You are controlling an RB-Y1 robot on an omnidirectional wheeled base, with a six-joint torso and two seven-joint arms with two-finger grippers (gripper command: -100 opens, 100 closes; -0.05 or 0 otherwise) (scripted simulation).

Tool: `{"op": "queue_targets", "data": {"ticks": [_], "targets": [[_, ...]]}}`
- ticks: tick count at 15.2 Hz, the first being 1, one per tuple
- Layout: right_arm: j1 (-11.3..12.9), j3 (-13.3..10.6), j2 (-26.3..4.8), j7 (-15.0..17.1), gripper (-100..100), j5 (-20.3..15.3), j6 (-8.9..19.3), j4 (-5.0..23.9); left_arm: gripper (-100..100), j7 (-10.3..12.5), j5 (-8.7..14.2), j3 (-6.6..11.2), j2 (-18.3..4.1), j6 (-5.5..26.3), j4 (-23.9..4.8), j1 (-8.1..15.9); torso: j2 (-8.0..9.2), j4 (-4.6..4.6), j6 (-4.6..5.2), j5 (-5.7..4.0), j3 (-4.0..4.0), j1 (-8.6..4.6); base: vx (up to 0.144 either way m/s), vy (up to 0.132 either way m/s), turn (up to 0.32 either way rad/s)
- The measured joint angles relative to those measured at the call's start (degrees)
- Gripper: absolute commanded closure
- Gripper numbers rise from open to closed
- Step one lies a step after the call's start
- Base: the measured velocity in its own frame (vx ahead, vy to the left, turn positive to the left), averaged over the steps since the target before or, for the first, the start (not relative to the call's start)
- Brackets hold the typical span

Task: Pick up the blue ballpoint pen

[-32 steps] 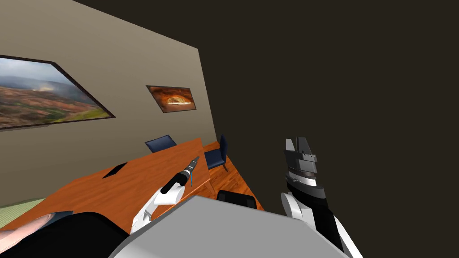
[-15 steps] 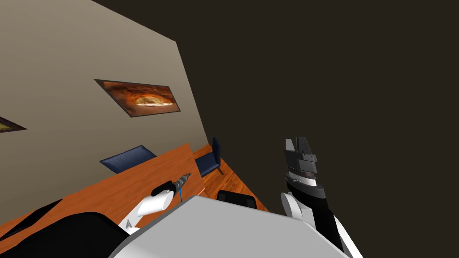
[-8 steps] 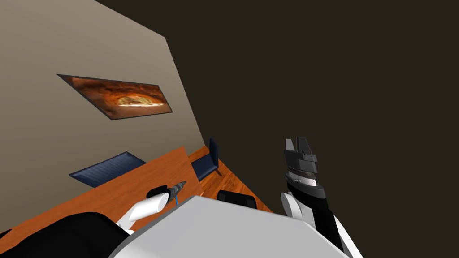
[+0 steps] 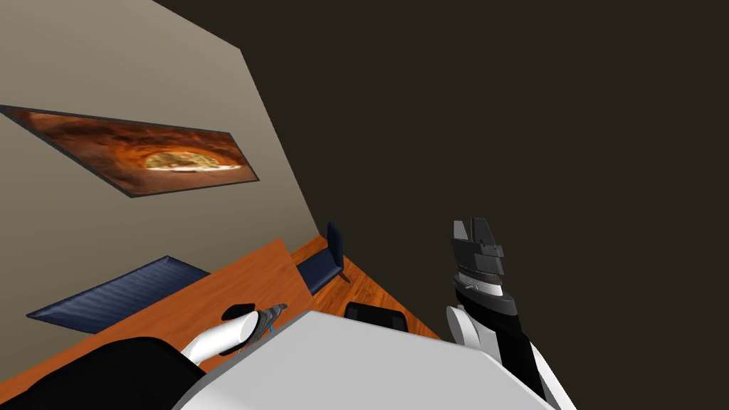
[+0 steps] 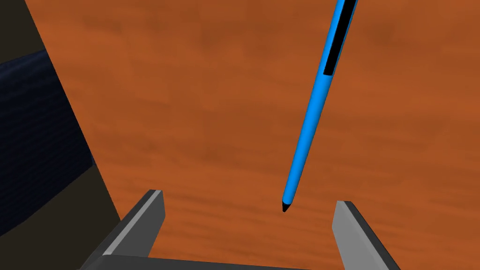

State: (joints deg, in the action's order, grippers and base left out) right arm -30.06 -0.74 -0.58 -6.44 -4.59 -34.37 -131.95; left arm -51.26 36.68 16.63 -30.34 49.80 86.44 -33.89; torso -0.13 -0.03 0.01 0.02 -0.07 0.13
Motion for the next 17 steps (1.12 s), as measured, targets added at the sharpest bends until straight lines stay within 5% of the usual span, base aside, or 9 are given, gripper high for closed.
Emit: {"op": "queue_targets", "data": {"ticks": [8,13,14,17], "targets": [[0.0,0.0,0.0,0.0,0,0.0,0.0,0.0,-100,-5.56,4.18,1.86,-1.58,8.49,-5.18,-0.61,0.01,0.0,-0.03,0.02,0.0,0.04,0.005,0.042,-0.145],[0.0,0.0,0.0,0.0,0,0.0,0.0,0.0,-100,-4.64,2.43,0.12,-0.12,6.32,-8.06,0.98,0.14,0.03,-0.02,0.02,0.08,0.04,-0.031,0.041,-0.053],[0.0,0.0,0.0,0.0,0,0.0,0.0,0.0,100,-4.54,2.32,0.0,-0.03,6.03,-8.25,1.07,0.12,0.03,-0.03,0.01,0.07,-0.01,-0.008,0.012,-0.003],[-0.01,0.0,0.0,0.0,0,0.0,0.0,0.0,100,-4.54,2.33,0.01,-0.04,6.01,-8.24,1.07,0.04,0.01,-0.04,-0.02,0.02,-0.14,-0.001,0.002,0.0]]}}
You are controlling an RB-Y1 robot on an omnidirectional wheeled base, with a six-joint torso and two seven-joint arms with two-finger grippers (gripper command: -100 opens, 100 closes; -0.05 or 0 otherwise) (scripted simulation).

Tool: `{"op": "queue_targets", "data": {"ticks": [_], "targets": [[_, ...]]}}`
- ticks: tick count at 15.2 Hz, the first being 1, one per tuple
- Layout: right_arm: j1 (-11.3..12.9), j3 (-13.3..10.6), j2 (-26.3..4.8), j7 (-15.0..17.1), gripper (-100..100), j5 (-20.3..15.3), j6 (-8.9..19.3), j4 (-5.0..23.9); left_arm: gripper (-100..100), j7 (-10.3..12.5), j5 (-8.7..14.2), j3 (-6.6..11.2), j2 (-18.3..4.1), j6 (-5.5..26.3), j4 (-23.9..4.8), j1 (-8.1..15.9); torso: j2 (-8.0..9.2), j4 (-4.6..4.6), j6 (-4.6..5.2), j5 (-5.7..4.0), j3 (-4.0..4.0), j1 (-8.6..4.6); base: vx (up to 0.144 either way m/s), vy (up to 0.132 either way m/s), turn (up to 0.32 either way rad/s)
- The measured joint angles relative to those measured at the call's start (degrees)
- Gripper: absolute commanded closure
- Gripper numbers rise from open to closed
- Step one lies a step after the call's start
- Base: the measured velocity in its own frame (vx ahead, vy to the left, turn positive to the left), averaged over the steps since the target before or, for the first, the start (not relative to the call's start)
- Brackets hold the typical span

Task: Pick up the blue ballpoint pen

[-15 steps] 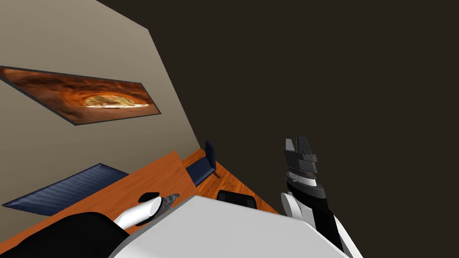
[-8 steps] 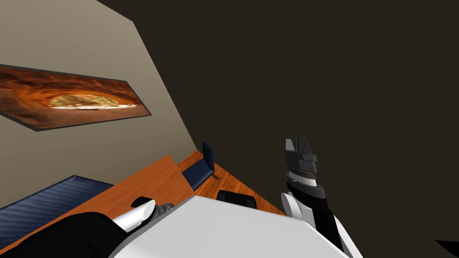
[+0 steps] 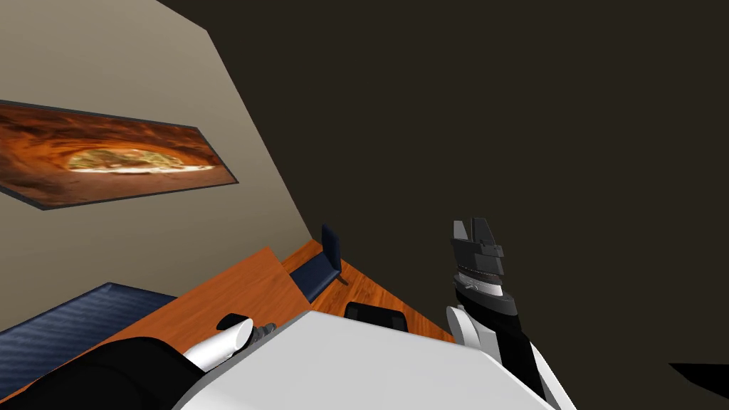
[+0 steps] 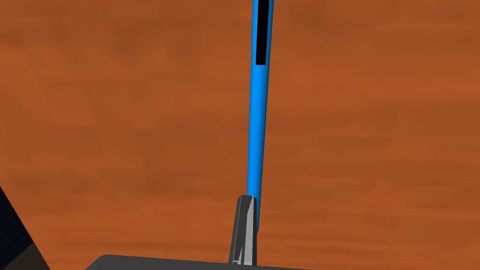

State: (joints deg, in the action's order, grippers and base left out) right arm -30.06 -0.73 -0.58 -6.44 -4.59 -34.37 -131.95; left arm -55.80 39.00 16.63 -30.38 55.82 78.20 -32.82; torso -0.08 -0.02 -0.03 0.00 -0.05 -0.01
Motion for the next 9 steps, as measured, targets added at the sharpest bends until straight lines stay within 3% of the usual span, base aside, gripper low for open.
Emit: {"op": "queue_targets", "data": {"ticks": [4,5,7,9], "targets": [[-0.01,0.0,0.01,0.0,0,0.0,0.0,0.0,100,-0.48,1.03,1.0,-0.82,1.27,1.69,-1.02,-0.13,-0.03,-0.03,-0.05,-0.07,-0.21,0.021,-0.031,0.057],[0.0,0.0,0.0,0.0,0,0.0,0.0,0.0,-100,-0.7,1.23,1.16,-0.95,1.55,1.81,-1.12,-0.12,-0.03,-0.01,-0.05,-0.07,-0.21,0.053,-0.09,-0.071],[-0.01,-0.01,0.01,0.0,0,0.0,0.0,0.0,-100,-0.32,0.07,0.86,-1.48,2.31,1.03,-2.02,-0.32,-0.06,0.01,-0.09,-0.17,-0.52,0.115,-0.142,-0.049],[-0.01,-0.01,0.01,0.0,0,0.0,0.0,-0.01,-100,-0.33,-0.47,0.57,-1.96,2.74,-0.39,-1.92,-0.41,-0.1,0.01,-0.11,-0.24,-0.46,0.04,-0.048,-0.039]]}}
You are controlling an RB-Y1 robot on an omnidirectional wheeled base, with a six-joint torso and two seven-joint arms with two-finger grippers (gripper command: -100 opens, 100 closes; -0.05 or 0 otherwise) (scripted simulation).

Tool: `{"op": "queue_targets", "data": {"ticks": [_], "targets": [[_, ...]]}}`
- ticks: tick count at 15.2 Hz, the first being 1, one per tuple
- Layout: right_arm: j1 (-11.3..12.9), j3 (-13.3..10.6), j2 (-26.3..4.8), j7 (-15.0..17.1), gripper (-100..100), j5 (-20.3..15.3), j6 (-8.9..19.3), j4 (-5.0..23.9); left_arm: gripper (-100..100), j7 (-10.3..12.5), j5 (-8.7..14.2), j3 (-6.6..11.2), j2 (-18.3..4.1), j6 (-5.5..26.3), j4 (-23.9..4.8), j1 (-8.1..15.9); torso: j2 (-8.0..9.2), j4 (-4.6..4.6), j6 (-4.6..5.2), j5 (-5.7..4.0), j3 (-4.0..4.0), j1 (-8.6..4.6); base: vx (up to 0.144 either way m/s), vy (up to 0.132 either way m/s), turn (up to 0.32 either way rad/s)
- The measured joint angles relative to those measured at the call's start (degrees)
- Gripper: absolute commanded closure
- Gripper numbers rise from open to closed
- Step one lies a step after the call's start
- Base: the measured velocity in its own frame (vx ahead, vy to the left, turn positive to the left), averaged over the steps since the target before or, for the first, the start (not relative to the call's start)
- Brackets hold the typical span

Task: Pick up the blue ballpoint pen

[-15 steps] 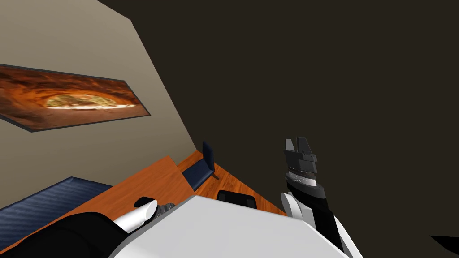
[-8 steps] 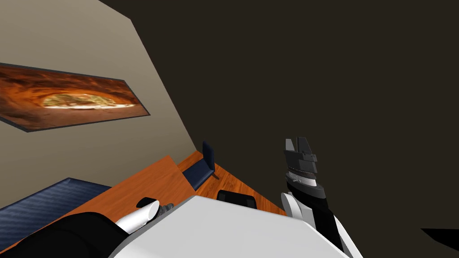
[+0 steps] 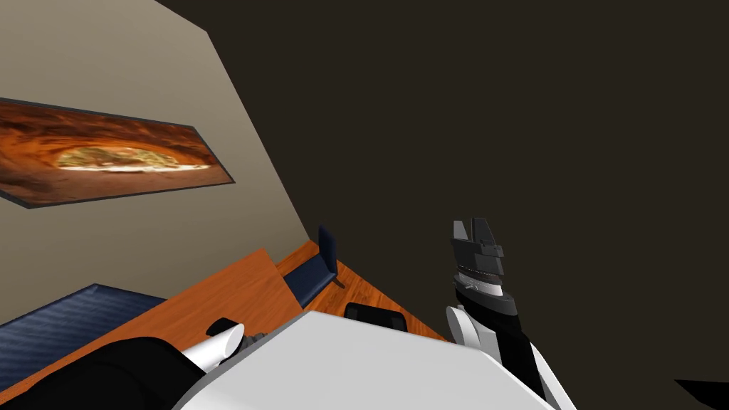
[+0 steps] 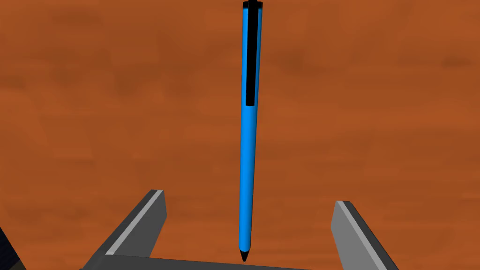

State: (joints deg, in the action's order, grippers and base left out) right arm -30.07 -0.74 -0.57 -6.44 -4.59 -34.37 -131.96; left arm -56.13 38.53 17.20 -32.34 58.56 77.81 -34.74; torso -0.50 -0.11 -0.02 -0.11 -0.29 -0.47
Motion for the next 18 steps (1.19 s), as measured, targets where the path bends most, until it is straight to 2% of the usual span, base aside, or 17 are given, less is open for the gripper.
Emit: {"op": "queue_targets", "data": {"ticks": [5,9,10,14,18], "targets": [[0.03,0.01,-0.01,0.0,0,0.0,0.01,0.01,-100,1.15,-0.69,-0.97,0.93,-1.82,-4.02,2.74,0.76,0.17,0.01,0.15,0.44,0.61,-0.098,0.037,-0.124],[0.03,0.0,-0.01,0.0,0,0.0,0.01,0.01,-100,2.17,-1.19,-1.69,1.56,-3.19,-7.18,5.03,0.74,0.15,0.03,0.37,0.42,0.81,-0.082,0.028,-0.09],[0.02,0.01,-0.01,0.0,0,0.0,0.01,0.01,100,2.31,-1.26,-1.74,1.61,-3.34,-7.32,5.15,0.64,0.12,0.0,0.42,0.36,0.89,0.018,-0.007,0.109],[-0.01,0.01,-0.01,0.0,0,0.0,0.0,0.0,100,1.21,-0.65,-1.04,1.01,-2.31,-4.44,3.01,0.0,-0.1,-0.14,0.44,-0.04,0.87,0.108,-0.031,0.144],[-0.01,0.01,-0.01,0.0,0,0.0,0.0,0.0,100,0.39,-0.19,-0.25,0.25,-0.51,-1.02,0.69,-0.01,-0.1,-0.14,0.45,-0.05,0.89,0.085,-0.035,0.088]]}}
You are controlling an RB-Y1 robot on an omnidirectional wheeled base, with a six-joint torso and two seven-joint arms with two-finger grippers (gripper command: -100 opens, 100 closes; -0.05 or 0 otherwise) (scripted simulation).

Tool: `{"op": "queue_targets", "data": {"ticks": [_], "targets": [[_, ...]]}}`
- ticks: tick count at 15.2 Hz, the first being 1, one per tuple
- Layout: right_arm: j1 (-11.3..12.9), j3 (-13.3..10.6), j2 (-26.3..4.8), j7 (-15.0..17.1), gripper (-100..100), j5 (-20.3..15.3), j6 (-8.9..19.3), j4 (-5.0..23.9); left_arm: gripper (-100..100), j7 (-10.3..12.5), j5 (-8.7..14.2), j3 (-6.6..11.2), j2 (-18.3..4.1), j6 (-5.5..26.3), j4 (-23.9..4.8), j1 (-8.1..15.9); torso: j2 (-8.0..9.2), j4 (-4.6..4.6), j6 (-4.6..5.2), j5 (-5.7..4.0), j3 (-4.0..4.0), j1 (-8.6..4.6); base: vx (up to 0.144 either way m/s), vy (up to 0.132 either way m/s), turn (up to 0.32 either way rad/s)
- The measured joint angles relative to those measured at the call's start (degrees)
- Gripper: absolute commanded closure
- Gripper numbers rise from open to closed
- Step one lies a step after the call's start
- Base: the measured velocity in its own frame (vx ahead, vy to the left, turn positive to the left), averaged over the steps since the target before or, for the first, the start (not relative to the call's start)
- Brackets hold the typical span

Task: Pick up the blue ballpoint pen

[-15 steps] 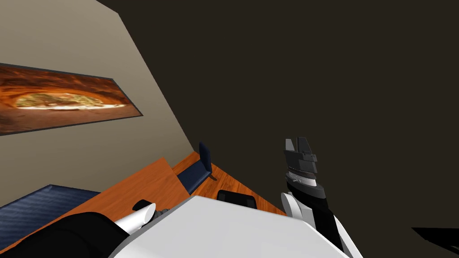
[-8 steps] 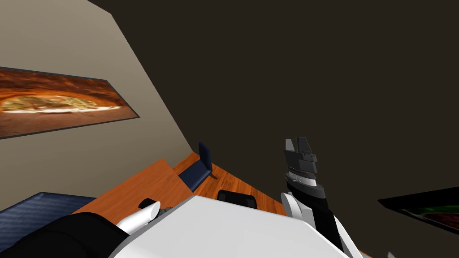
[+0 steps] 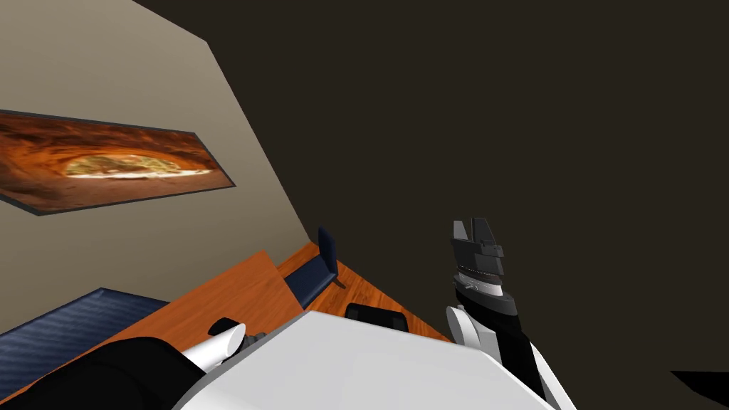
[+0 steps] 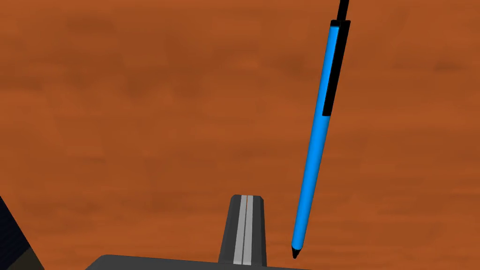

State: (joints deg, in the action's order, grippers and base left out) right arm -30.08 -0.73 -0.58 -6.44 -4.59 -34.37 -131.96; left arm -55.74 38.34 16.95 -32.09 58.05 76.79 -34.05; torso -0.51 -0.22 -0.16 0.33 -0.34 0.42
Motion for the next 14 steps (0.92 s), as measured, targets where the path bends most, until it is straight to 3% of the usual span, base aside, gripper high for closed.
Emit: {"op": "queue_targets", "data": {"ticks": [1,3,5,7,10,14], "targets": [[0.01,0.0,0.0,0.0,0,0.0,0.0,0.0,-100,-0.15,0.04,0.05,-0.04,0.09,0.14,-0.12,0.09,0.02,0.02,0.01,0.04,0.05,-0.069,0.011,0.096],[0.03,0.0,0.0,0.0,0,0.0,0.0,0.0,-100,0.2,-0.81,0.75,-1.01,0.71,1.11,-1.62,0.76,0.13,-0.03,0.04,0.41,0.26,-0.192,0.042,0.083],[0.04,0.0,0.0,0.0,0,0.0,0.01,0.01,-100,-0.21,-1.36,1.52,-2.41,0.8,0.27,-2.29,1.19,0.24,-0.02,0.07,0.67,0.36,-0.192,0.031,0.017],[0.04,0.0,0.0,0.0,0,0.0,0.01,0.01,-100,0.08,-2.15,2.58,-3.89,1.9,1.81,-3.89,1.17,0.25,0.01,0.04,0.67,0.2,-0.13,0.003,-0.1],[0.02,0.01,-0.01,0.0,0,0.0,0.01,0.01,-100,-0.06,-0.25,2.63,-2.58,1.41,3.22,-3.87,0.42,0.12,0.04,0.13,0.26,0.59,0.058,0.103,-0.045],[0.01,0.01,-0.01,0.0,0,0.0,0.0,0.0,-100,-1.38,2.63,2.35,-1.39,1.27,4.01,-1.83,0.18,0.04,0.02,0.1,0.1,0.34,0.047,0.029,0.07]]}}
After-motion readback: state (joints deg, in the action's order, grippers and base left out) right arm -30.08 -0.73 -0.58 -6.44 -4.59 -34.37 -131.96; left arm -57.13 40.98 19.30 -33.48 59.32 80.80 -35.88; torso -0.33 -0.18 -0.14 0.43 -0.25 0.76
